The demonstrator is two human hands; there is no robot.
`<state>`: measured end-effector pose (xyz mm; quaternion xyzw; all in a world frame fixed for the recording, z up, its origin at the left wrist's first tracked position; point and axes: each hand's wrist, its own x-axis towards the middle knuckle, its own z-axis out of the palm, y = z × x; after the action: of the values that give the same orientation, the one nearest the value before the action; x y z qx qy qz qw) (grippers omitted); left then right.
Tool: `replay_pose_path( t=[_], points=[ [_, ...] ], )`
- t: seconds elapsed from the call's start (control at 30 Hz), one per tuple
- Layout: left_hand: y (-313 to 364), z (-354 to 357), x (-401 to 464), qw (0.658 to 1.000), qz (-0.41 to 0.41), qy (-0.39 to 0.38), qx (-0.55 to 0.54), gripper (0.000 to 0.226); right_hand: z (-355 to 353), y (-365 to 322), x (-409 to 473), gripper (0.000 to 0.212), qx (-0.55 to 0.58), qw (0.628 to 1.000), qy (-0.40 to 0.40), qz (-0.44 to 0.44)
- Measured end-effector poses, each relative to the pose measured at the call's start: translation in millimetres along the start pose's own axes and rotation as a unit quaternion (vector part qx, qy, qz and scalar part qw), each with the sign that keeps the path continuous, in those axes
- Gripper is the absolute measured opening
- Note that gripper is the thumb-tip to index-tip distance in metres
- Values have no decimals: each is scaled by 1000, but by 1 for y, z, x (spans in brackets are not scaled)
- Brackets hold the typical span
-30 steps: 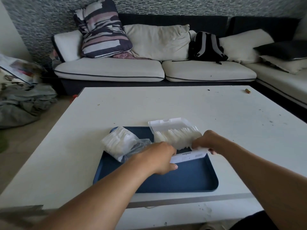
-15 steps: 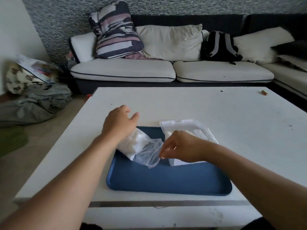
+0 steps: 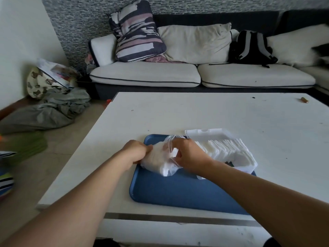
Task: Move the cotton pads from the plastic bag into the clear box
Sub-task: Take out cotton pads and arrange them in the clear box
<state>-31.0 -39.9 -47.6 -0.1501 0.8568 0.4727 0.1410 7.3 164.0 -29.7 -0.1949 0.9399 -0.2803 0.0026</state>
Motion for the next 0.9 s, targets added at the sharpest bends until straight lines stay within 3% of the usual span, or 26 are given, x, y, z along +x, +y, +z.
replay_pose_path(
  t=[0.2,0.4,0.57,0.7,0.8,0.9],
  points=[
    [0,7,5,999,-39,16,-28,27,5,-1,-5,19,6,1000,-16,16],
    [4,8,9,996,-35,67,-57,24,-4,-6,-16,54,73,994,-72,25],
    [14,11,12,995,-19,90,-43,24,-7,-6,-12,50,14,998,-48,-25],
    [14,16,13,997,-5,79,-19,26,-2,-1,-12,34,-31,997,-41,-51],
    [13,19,12,996,5,88,9,23,4,4,-15,12,8,998,-39,-45],
    [14,19,10,992,24,119,31,19,3,7,-18,18,19,999,-37,-30]
  ],
)
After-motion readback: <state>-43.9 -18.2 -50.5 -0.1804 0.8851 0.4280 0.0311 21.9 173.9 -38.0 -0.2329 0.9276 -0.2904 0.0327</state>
